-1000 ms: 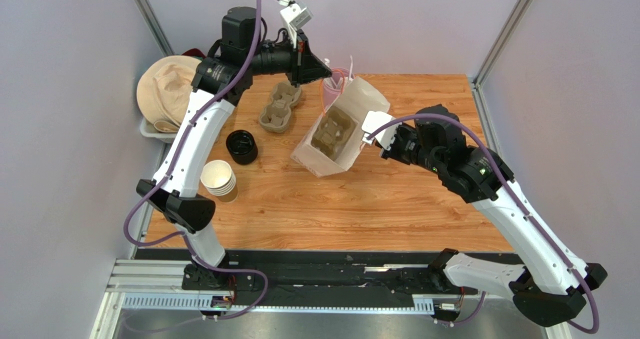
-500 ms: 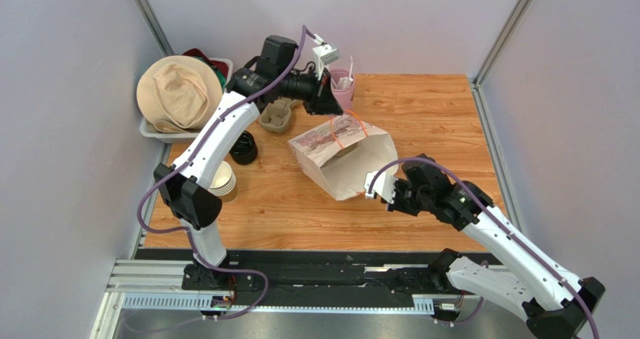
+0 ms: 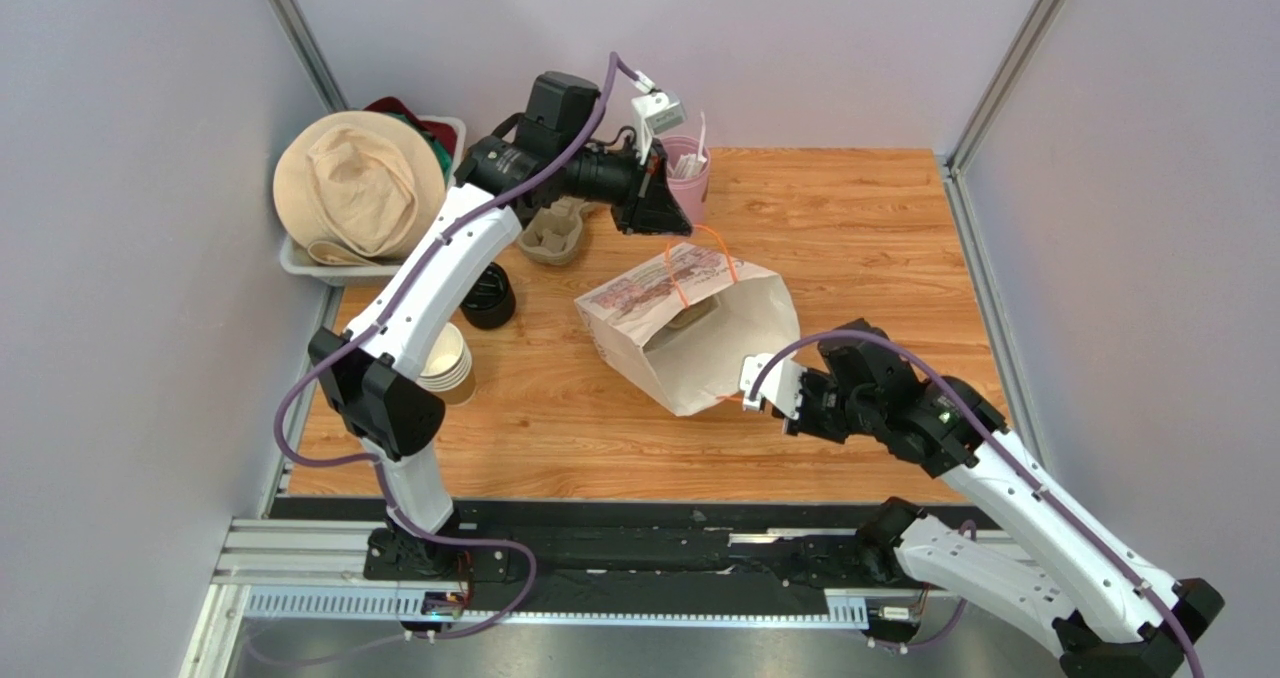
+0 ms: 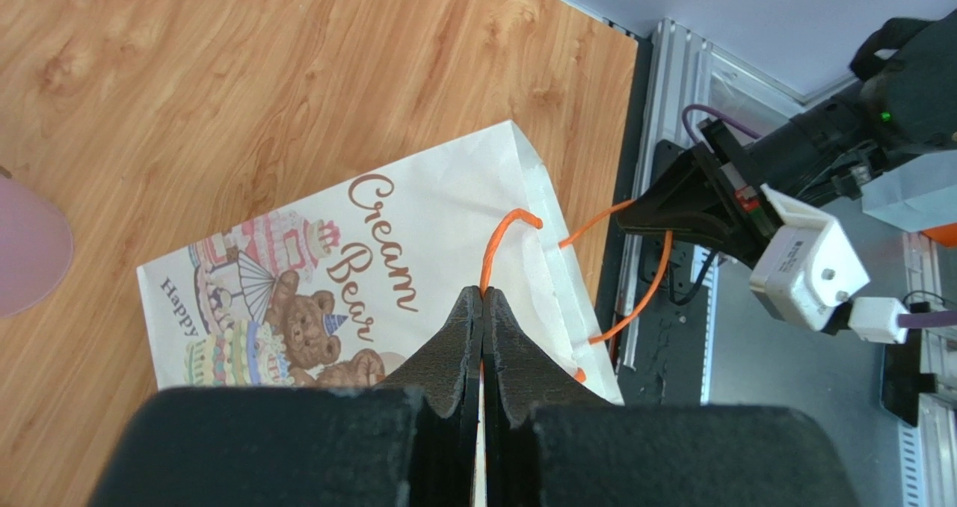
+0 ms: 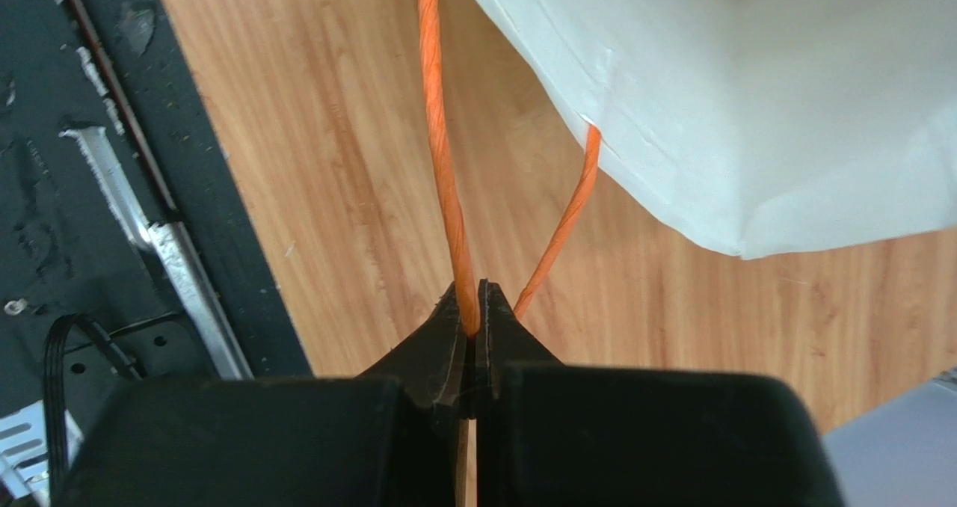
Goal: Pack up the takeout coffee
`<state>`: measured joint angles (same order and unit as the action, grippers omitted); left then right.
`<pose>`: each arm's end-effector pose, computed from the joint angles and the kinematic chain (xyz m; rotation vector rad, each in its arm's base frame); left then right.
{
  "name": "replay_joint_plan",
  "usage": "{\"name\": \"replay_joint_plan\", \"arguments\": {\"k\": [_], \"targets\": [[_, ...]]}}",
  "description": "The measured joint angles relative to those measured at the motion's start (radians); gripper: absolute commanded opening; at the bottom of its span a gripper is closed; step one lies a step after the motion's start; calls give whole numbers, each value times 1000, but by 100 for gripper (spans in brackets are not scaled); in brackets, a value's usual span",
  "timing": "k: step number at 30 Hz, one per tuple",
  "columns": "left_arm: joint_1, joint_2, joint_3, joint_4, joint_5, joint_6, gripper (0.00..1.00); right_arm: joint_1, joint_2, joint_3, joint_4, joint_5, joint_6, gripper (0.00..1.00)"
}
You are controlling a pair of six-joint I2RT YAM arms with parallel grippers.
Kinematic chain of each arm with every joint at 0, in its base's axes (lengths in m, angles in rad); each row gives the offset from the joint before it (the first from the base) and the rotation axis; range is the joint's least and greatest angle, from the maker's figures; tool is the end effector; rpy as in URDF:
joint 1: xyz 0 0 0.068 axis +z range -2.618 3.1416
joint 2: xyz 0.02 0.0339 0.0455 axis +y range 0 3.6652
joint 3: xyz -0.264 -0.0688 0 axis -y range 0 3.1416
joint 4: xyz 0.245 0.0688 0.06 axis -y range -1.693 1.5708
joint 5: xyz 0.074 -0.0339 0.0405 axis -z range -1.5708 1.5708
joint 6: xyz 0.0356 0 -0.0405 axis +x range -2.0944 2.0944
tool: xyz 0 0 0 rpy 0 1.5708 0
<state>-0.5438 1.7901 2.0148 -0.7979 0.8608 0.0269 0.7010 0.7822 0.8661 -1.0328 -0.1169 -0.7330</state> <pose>0.3151 -0.2221 0.4315 1.0903 1.8590 -1.2191 0.1009 0.0906 0.2910 -1.6883 1.8647 0.1342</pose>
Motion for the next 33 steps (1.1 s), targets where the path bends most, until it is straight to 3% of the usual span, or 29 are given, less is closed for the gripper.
{"name": "replay_joint_plan", "arguments": {"k": [12,25,26,27,29,30,33], "targets": [[0,0,207,-27,-160,26,0,0,222,438,94,237,54,1],[4,3,162,5,-314,15,2,-16,322,485,231,402,90,1],[8,3,148,12,-320,12,4,-21,324,485,246,413,91,1],[10,3,137,17,-325,8,14,-26,328,488,256,423,93,1],[16,3,123,22,-338,2,24,-35,337,498,271,437,94,1],[19,3,122,24,-343,-3,38,-40,344,509,279,443,95,1],[31,2,122,44,-356,-21,54,-51,360,530,304,458,100,1]]}}
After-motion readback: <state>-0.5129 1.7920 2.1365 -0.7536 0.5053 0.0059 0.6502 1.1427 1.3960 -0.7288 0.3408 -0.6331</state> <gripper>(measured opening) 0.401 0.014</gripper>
